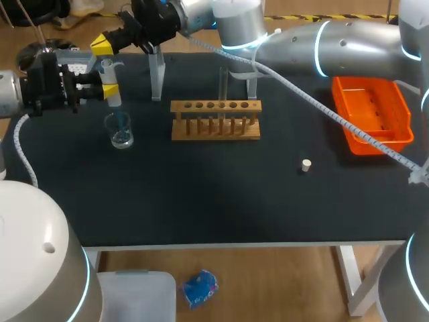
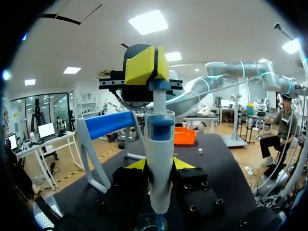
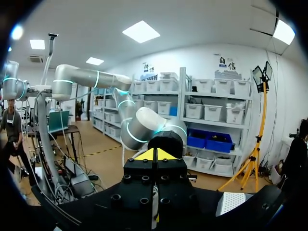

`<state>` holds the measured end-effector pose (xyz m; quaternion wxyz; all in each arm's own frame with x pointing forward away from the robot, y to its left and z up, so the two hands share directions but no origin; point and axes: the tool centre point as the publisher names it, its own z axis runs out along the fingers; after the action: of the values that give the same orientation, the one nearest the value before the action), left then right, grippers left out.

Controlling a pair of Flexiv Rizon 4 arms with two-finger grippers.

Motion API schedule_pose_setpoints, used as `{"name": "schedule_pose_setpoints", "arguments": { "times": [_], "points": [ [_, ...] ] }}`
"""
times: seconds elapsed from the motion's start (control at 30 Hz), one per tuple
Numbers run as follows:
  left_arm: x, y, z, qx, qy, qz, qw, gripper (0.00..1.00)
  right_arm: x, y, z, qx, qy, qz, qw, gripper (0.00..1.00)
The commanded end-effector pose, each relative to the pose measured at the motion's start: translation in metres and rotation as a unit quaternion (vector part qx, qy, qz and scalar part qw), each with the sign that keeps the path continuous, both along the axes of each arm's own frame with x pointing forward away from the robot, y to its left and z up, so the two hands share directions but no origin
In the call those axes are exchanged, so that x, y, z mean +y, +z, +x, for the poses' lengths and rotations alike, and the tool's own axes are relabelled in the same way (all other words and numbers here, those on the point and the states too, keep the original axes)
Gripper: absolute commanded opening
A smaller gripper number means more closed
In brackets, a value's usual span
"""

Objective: Invert the test tube, pick up the pipette, mount the tip to pipette, aspirate from beaker and dispense into the tube, eject the tip, return the pipette, and cap with the stopper.

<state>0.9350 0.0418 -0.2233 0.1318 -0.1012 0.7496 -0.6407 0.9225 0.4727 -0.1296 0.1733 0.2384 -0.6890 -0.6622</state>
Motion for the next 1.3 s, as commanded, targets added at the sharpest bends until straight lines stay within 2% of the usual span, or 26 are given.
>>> {"name": "schedule_pose_setpoints", "arguments": {
  "times": [0.03,0.27,0.43,0.47,0.5,0.63,0.67,0.7,0.73,0.77,0.8,0.83,0.87,1.1,1.3],
  "points": [
    [0.0,0.001,-0.001,0.0,0.001,0.001,1.0,0.0,-0.004,0.008,-0.003,-0.006,-0.002,-0.003,1.0,0.0],
    [0.0,0.001,-0.001,0.0,0.001,0.001,1.0,0.0,-0.009,0.02,-0.009,-0.018,-0.007,-0.005,1.0,0.0],
    [0.0,0.001,-0.001,0.0,0.001,0.001,1.0,0.0,-0.017,0.029,-0.017,-0.02,-0.036,-0.02,0.999,0.0],
    [0.0,0.001,-0.001,0.0,0.001,0.001,1.0,0.0,-0.02,0.031,-0.019,-0.02,-0.043,-0.023,0.999,0.11],
    [0.0,0.001,-0.001,0.0,0.001,0.001,1.0,0.0,-0.022,0.033,-0.02,-0.02,-0.051,-0.024,0.998,0.26],
    [0.0,0.001,-0.001,0.0,0.001,0.001,1.0,0.0,-0.032,0.038,-0.028,-0.017,-0.088,-0.03,0.995,0.22],
    [0.0,0.001,-0.001,0.0,0.001,0.001,1.0,0.0,-0.034,0.04,-0.03,-0.017,-0.096,-0.033,0.995,0.11],
    [0.0,0.001,-0.001,0.0,0.001,0.001,1.0,0.0,-0.037,0.041,-0.033,-0.017,-0.103,-0.035,0.994,0.08],
    [0.0,0.001,-0.001,0.0,0.001,0.001,1.0,0.0,-0.039,0.042,-0.035,-0.015,-0.109,-0.035,0.993,0.12],
    [0.0,0.001,-0.001,0.0,0.001,0.001,1.0,0.0,-0.042,0.043,-0.037,-0.014,-0.116,-0.037,0.993,0.25],
    [0.0,0.001,-0.001,0.0,0.001,0.001,1.0,0.0,-0.044,0.043,-0.039,-0.013,-0.119,-0.038,0.992,0.47],
    [0.0,0.001,-0.001,0.0,0.001,0.001,1.0,0.0,-0.046,0.044,-0.042,-0.011,-0.125,-0.038,0.991,0.81],
    [0.0,0.001,-0.001,0.0,0.001,0.001,1.0,0.0,-0.049,0.044,-0.044,-0.01,-0.129,-0.04,0.991,1.0],
    [0.0,0.001,-0.001,0.0,0.001,0.001,1.0,0.0,-0.07,0.043,-0.06,-0.002,-0.169,-0.046,0.985,1.0],
    [0.0,0.001,-0.001,0.0,0.001,0.001,1.0,0.0,-0.101,0.038,-0.073,-0.002,-0.214,-0.048,0.976,1.0]
  ]
}}
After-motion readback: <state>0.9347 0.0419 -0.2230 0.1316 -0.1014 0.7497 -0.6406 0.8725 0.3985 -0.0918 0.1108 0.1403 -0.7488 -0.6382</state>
